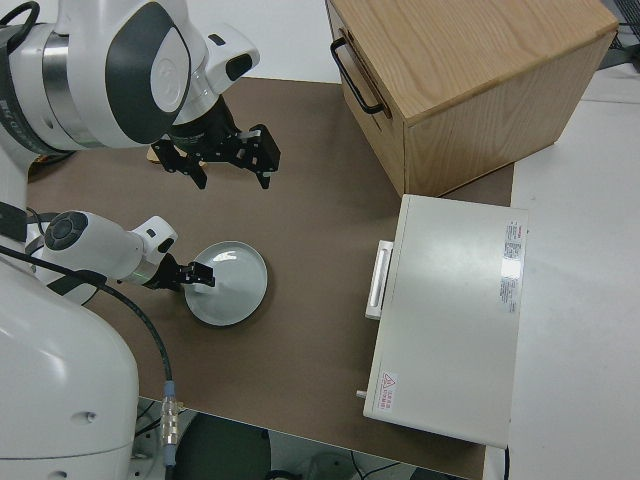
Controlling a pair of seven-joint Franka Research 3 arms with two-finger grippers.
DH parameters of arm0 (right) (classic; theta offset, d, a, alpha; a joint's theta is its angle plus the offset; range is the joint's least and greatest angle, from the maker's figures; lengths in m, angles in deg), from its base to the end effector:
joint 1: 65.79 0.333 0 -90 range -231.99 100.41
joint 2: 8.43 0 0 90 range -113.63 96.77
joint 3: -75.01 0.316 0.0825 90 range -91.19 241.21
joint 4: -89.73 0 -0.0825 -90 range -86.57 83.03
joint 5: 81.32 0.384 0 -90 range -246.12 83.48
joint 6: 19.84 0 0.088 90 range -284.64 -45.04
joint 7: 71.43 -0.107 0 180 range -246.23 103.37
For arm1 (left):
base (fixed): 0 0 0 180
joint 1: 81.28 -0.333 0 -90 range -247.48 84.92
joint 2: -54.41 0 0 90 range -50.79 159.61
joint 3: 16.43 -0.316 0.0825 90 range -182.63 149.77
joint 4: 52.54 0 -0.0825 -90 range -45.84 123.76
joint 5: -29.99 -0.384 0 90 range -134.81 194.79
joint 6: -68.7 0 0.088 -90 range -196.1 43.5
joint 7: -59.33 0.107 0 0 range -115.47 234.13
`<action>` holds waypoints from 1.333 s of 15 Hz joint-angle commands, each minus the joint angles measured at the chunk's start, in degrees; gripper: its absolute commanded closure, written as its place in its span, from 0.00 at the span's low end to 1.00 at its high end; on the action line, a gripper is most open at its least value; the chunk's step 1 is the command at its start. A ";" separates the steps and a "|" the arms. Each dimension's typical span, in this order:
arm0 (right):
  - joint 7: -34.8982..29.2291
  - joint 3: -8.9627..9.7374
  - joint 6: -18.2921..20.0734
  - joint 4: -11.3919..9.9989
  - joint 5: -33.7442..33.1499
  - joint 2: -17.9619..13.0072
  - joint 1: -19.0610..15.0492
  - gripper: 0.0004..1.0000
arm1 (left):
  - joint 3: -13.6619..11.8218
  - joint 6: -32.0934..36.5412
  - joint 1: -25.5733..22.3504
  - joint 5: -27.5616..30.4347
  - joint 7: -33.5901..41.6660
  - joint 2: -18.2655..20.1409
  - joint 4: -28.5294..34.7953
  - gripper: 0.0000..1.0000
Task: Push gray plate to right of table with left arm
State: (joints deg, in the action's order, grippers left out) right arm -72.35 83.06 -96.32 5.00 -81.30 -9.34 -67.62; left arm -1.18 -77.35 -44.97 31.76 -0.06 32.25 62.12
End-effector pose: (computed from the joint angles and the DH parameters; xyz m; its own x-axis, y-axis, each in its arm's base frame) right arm 0.5209 0.0575 0.6562 0.9876 0.0913 -0.1279 0.0925 -0.9957 0.0039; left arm 0.3933 -0.4833 0.2874 0.9825 0.1853 -0.0177 0.1849 -0.9608 0.2067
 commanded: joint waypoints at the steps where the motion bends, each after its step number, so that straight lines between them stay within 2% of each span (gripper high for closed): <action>1: -0.75 0.92 0.89 0.53 0.25 -0.14 -1.15 0.02 | -1.01 2.00 0.52 -1.51 -0.99 -0.78 -1.20 0.00; 8: -0.66 0.92 0.89 0.53 0.25 -0.14 -1.15 0.02 | -1.36 8.40 -1.58 -3.79 -0.37 2.12 -1.46 0.00; 20: -0.66 0.92 0.89 0.53 0.25 -0.14 -1.15 0.02 | -0.66 21.85 -12.83 -2.22 13.59 9.68 -1.46 0.00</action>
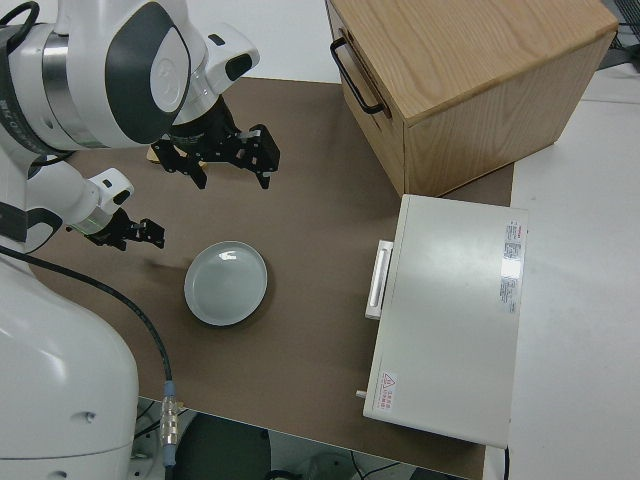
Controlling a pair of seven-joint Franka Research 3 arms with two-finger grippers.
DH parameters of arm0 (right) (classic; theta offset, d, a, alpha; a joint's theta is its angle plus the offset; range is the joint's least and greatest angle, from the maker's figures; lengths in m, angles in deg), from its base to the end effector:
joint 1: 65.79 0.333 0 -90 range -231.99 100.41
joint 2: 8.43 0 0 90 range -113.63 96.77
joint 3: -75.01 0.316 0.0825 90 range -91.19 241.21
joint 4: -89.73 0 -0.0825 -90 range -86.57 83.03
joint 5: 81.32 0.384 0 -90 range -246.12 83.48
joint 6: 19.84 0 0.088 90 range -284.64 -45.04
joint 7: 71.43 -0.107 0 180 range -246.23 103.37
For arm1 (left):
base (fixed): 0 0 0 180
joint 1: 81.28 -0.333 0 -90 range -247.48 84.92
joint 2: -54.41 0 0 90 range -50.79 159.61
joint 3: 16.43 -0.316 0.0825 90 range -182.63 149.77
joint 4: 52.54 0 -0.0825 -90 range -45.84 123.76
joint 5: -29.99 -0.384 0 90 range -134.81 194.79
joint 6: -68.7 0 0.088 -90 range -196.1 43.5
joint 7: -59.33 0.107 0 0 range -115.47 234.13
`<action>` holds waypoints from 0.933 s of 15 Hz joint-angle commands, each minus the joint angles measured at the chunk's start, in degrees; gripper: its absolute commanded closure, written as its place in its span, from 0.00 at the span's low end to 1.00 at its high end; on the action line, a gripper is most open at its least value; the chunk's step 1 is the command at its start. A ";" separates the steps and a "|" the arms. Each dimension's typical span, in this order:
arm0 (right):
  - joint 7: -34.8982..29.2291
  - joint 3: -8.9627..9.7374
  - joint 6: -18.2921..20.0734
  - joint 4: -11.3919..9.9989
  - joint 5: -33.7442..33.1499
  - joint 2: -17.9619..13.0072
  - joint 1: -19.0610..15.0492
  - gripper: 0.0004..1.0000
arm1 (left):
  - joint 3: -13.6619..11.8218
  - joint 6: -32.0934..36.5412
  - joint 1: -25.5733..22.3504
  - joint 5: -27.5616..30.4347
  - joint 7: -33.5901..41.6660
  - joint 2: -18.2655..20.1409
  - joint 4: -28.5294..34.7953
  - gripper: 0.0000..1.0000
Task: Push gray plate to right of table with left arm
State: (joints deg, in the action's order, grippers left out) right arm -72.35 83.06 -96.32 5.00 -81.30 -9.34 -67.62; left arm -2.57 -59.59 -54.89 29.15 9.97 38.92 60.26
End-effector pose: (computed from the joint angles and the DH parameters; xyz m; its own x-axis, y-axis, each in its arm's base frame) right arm 0.5209 0.0575 0.6562 0.9876 0.0913 -0.1279 0.0925 -0.9957 0.0039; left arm 0.4651 -0.3859 0.3398 0.9870 0.1572 -0.0346 0.1586 -0.9865 0.0402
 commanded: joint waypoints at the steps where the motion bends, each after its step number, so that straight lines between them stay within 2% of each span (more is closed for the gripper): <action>1: -0.75 0.92 0.89 0.53 0.25 -0.14 -1.15 0.02 | 0.47 5.41 -3.27 1.44 5.23 4.14 0.49 0.00; 8: -0.66 0.92 0.89 0.53 0.25 -0.14 -1.07 0.02 | 0.03 15.87 -11.70 4.88 19.03 11.09 0.49 0.00; 14: -0.66 0.92 0.89 0.53 0.25 -0.14 -1.07 0.02 | -0.50 20.88 -15.40 5.32 25.54 14.34 0.40 0.00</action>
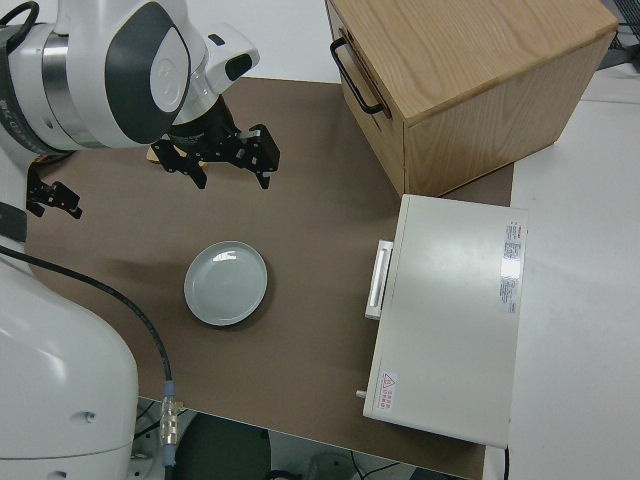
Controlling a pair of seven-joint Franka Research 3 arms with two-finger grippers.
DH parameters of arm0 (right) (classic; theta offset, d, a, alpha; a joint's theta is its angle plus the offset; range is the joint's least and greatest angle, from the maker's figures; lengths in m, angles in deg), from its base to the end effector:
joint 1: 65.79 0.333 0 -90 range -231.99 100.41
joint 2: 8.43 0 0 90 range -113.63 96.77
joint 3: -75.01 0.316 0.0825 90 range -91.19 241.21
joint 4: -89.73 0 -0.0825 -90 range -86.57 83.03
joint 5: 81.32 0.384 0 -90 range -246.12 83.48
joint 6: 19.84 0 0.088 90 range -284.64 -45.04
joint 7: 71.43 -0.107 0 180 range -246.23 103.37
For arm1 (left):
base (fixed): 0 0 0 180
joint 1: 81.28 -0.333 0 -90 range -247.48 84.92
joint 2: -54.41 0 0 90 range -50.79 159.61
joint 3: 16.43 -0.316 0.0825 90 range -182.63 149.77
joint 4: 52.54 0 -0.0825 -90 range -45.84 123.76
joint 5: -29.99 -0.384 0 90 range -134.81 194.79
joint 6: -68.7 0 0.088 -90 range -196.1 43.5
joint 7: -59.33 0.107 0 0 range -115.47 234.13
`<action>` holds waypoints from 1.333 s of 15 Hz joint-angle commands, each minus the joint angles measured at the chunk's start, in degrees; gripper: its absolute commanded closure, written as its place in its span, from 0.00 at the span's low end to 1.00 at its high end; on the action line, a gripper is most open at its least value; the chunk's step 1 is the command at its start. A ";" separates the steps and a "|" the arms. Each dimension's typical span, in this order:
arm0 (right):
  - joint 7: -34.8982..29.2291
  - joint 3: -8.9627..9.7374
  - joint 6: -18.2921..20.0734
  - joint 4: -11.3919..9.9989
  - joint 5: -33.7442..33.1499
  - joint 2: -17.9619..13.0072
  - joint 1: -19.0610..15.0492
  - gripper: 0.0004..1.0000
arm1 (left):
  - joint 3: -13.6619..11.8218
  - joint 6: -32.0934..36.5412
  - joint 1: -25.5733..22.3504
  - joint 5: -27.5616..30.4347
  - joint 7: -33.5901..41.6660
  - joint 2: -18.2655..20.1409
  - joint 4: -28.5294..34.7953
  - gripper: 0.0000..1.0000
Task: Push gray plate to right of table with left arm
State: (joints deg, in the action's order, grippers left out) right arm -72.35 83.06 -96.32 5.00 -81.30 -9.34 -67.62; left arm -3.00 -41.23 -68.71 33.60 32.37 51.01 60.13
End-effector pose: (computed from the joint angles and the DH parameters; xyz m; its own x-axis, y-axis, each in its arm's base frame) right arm 0.5209 0.0575 0.6562 0.9876 0.0913 -0.1279 0.0925 -0.9957 0.0039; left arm 0.5005 -0.2473 0.4342 0.9912 0.0398 -0.1266 0.0419 -0.9990 0.0145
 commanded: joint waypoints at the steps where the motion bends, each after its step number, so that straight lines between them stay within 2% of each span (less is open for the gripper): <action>1: -0.75 0.92 0.89 0.53 0.25 -0.14 -1.07 0.02 | -0.16 3.22 -2.28 0.88 3.66 2.95 0.53 0.00; 8: -0.75 0.92 0.89 0.53 0.25 -0.14 -1.07 0.02 | -0.33 9.11 -9.22 0.88 13.41 6.91 0.10 0.00; 12: -0.75 0.92 0.89 0.53 0.25 -0.14 -1.07 0.02 | -0.95 15.52 -13.87 0.62 20.09 8.15 -3.32 0.00; 14: -0.66 0.92 0.89 0.53 0.25 -0.14 -1.07 0.02 | -2.09 17.37 -15.20 0.18 22.90 8.93 -4.21 0.00; 18: -0.75 0.92 0.89 0.53 0.25 -0.14 -1.15 0.02 | -7.44 19.83 -15.29 0.00 29.14 10.78 -4.30 0.00; 20: -0.75 0.92 0.89 0.53 0.25 -0.14 -1.07 0.02 | -9.11 20.80 -15.38 -0.09 31.43 11.48 -4.39 0.00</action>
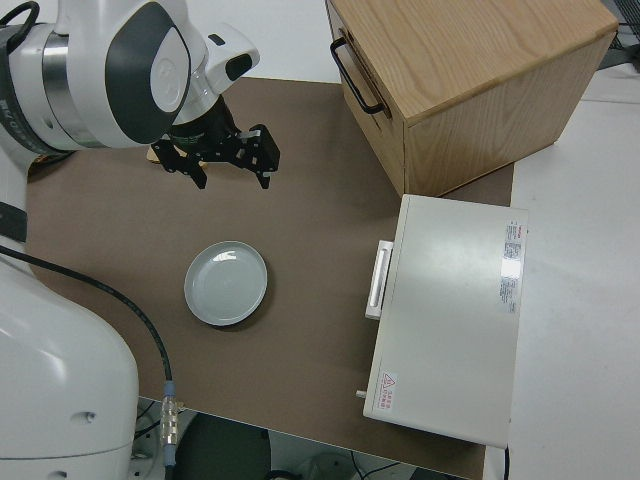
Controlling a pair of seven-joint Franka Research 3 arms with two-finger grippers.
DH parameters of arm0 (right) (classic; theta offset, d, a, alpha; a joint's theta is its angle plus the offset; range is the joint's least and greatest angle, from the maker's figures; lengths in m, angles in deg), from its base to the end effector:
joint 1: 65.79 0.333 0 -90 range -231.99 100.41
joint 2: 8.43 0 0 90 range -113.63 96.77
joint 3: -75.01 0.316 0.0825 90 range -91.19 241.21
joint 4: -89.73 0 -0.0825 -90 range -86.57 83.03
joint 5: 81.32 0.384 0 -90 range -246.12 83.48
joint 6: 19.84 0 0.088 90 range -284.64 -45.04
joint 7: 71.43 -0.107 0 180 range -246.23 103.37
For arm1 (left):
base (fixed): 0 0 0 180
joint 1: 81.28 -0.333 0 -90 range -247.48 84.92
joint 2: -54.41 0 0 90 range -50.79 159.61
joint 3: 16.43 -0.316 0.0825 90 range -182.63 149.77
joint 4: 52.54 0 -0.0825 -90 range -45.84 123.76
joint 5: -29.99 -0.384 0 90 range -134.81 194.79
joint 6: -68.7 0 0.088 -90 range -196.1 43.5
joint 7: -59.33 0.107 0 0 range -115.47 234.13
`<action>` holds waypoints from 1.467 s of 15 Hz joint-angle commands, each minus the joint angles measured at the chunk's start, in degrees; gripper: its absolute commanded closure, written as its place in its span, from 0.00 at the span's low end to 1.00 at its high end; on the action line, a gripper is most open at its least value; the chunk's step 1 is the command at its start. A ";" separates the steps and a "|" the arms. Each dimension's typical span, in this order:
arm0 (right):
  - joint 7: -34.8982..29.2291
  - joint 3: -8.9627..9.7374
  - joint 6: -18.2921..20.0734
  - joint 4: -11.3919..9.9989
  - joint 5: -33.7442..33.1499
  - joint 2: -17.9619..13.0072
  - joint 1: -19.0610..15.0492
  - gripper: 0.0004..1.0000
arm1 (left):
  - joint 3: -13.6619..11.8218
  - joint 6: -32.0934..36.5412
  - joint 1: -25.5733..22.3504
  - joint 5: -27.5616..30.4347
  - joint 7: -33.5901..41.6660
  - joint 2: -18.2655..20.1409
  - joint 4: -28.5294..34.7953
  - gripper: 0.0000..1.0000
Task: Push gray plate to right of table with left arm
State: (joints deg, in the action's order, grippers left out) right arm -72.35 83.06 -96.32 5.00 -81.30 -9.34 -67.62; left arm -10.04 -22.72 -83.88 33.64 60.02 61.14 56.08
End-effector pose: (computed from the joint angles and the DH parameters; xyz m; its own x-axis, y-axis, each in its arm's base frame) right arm 0.5209 0.0575 0.6562 0.9876 0.0913 -0.1279 0.0925 -0.9957 0.0039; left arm 0.5033 -0.0423 0.5366 0.9807 -0.0723 -0.1818 -0.0639 -0.9966 0.0515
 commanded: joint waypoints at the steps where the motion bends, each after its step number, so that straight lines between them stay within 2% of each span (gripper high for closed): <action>1: -0.66 0.92 0.89 0.53 0.25 -0.14 -1.15 0.02 | -2.87 2.47 -0.21 -1.17 4.67 1.62 -0.51 0.00; 4: -0.66 0.92 0.89 0.53 0.25 -0.14 -1.07 0.02 | -4.45 3.70 -0.12 -3.11 6.51 1.71 -2.44 0.00; 9: -0.66 0.92 0.89 0.53 0.25 -0.14 -1.07 0.02 | -4.55 4.23 -0.30 -4.60 6.52 1.71 -3.59 0.00; 12: -0.75 0.92 0.89 0.53 0.25 -0.14 -1.15 0.02 | -4.37 3.09 -0.21 -5.05 6.69 1.71 -3.59 0.00; 15: -0.75 0.92 0.89 0.53 0.25 -0.14 -1.07 0.02 | -4.28 -0.86 -0.38 -5.31 6.61 1.63 -3.50 0.00; 22: -0.75 0.92 0.89 0.53 0.25 -0.14 -1.07 0.02 | -4.37 -1.48 -0.30 -5.23 6.34 1.63 -3.50 0.00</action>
State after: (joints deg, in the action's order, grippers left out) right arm -72.35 83.05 -96.32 5.00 -81.30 -9.34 -67.62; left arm -14.50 -23.79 -83.98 29.39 65.94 62.81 53.08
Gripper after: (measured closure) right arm 0.013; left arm 0.004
